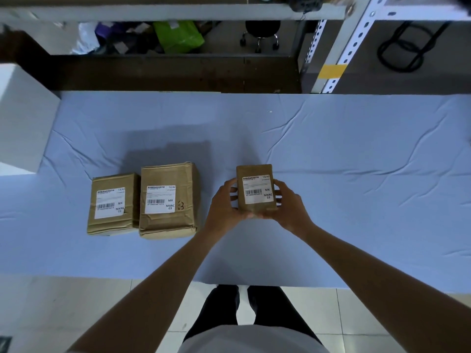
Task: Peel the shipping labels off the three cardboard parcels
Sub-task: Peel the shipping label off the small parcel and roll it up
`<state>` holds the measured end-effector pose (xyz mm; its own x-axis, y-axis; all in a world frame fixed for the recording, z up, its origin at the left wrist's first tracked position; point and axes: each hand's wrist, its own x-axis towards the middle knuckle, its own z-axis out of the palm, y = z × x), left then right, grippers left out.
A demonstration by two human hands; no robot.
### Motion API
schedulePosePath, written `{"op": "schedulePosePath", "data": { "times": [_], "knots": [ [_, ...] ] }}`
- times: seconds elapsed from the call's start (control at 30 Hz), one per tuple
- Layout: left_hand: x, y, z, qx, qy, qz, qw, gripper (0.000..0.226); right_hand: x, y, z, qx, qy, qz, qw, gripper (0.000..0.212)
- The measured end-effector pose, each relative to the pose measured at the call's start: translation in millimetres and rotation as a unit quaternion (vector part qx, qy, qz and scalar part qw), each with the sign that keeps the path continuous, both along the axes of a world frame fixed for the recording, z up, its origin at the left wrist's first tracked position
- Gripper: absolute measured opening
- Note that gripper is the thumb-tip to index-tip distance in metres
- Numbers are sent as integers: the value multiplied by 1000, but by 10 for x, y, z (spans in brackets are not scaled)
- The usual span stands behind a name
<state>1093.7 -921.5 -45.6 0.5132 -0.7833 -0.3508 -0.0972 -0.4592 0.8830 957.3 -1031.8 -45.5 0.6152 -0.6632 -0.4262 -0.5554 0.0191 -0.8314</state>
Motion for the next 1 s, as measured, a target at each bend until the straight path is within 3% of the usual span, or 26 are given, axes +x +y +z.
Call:
{"op": "schedulePosePath", "data": {
  "times": [0.1,0.27,0.5,0.67,1.0],
  "knots": [
    [53,5,-14,-7,-12,-15,1000,85,35,-40,27,15,9,17,1000,113],
    [122,24,-47,-6,-32,12,999,63,4,-48,17,43,-15,20,999,109],
    [125,-5,-47,3,-57,8,998,58,-20,-16,-38,32,-10,36,999,84],
    [108,21,-35,8,-60,5,998,60,-60,33,-24,19,-8,67,998,122],
    [104,-1,31,20,-19,12,1000,56,-69,59,-58,13,-21,20,1000,113]
  ]
}}
